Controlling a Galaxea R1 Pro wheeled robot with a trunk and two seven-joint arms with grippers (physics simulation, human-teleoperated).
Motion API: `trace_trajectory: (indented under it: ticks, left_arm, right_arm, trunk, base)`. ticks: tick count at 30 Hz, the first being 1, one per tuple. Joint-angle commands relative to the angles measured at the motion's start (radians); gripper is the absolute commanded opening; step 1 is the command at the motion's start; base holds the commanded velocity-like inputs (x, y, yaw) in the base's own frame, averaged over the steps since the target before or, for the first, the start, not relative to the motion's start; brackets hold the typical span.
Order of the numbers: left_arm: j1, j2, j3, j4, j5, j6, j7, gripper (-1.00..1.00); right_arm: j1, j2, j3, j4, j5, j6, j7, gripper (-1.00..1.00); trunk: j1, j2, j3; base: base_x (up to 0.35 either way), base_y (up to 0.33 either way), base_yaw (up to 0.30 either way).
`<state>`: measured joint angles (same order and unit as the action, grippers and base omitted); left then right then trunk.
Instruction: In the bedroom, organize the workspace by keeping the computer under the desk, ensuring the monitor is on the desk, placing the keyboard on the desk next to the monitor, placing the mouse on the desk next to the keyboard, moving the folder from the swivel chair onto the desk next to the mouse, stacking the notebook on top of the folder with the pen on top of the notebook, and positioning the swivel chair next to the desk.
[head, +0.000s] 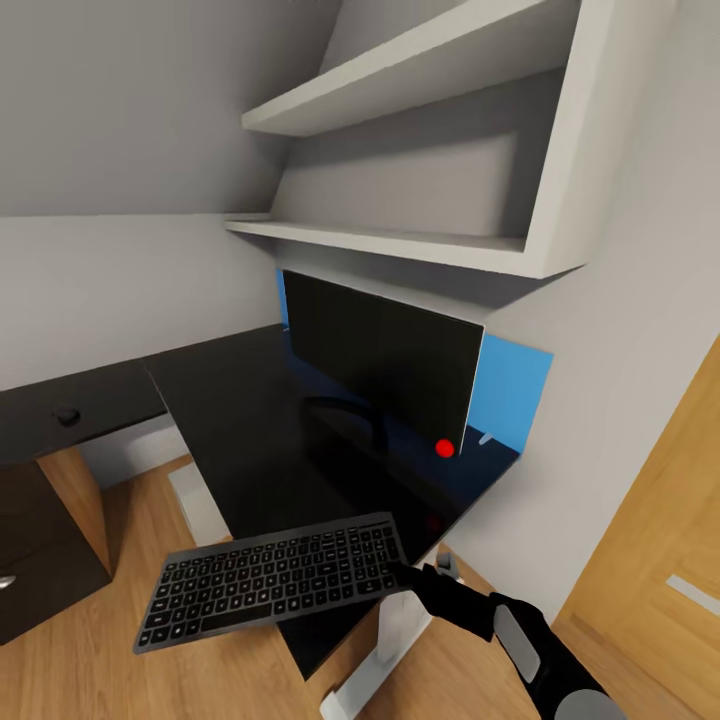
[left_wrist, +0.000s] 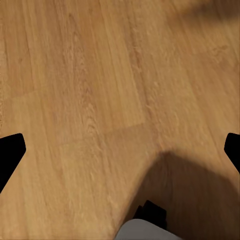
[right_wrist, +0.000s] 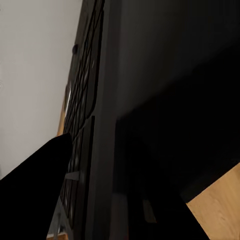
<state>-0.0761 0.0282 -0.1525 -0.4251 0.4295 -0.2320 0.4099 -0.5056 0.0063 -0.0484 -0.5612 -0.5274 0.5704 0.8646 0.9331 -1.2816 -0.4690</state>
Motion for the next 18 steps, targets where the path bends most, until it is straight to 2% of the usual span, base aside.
trace_trajectory:
  ticks: [1,6,11,12,14,15,16,18]
  left_arm:
    - [-0.001,0.001,-0.009,0.0,0.009,-0.004,0.006,1.0]
    - [-0.001,0.001,-0.009,0.001,0.009,-0.003,0.005,1.0]
    - [-0.001,0.001,-0.009,0.002,0.009,-0.003,0.004,1.0]
    - [-0.001,0.001,-0.009,0.002,0.01,-0.003,0.004,1.0]
    - [-0.001,0.001,-0.009,0.007,0.009,-0.003,0.004,1.0]
    - [-0.001,0.001,-0.01,0.01,0.009,-0.003,0.004,1.0]
    - [-0.001,-0.001,-0.011,0.019,0.009,-0.004,0.004,1.0]
    - [-0.001,-0.003,-0.011,0.024,0.009,-0.004,0.004,1.0]
  right_arm:
    - [-0.001,0.001,-0.003,0.0,-0.002,0.006,0.002,-1.0]
    - [-0.001,0.014,-0.002,-0.003,-0.003,-0.005,-0.001,-1.0]
    - [-0.001,0.063,-0.001,-0.01,-0.005,-0.107,-0.007,-1.0]
    - [-0.001,0.082,-0.002,-0.01,-0.005,-0.146,-0.016,-1.0]
    - [-0.001,0.124,-0.004,-0.012,-0.007,-0.233,-0.074,-1.0]
    - [-0.001,0.133,-0.004,-0.012,-0.008,-0.253,-0.096,-1.0]
    - [-0.001,0.159,-0.004,-0.017,-0.015,-0.306,-0.163,-1.0]
    - [-0.001,0.168,-0.004,-0.031,-0.036,-0.351,-0.216,-1.0]
  trunk:
    - [-0.004,0.007,0.002]
    - [-0.023,0.042,0.018]
    - [-0.042,0.077,0.034]
    - [-0.046,0.084,0.037]
    - [-0.054,0.098,0.043]
    - [-0.058,0.105,0.046]
    - [-0.061,0.112,0.049]
    - [-0.069,0.126,0.055]
  base:
    - [0.0,0.0,0.0]
    - [0.0,0.0,0.0]
    - [0.0,0.0,0.0]
    - [0.0,0.0,0.0]
    - [0.0,0.0,0.0]
    - [0.0,0.0,0.0]
    - [0.0,0.0,0.0]
    - [0.0,0.0,0.0]
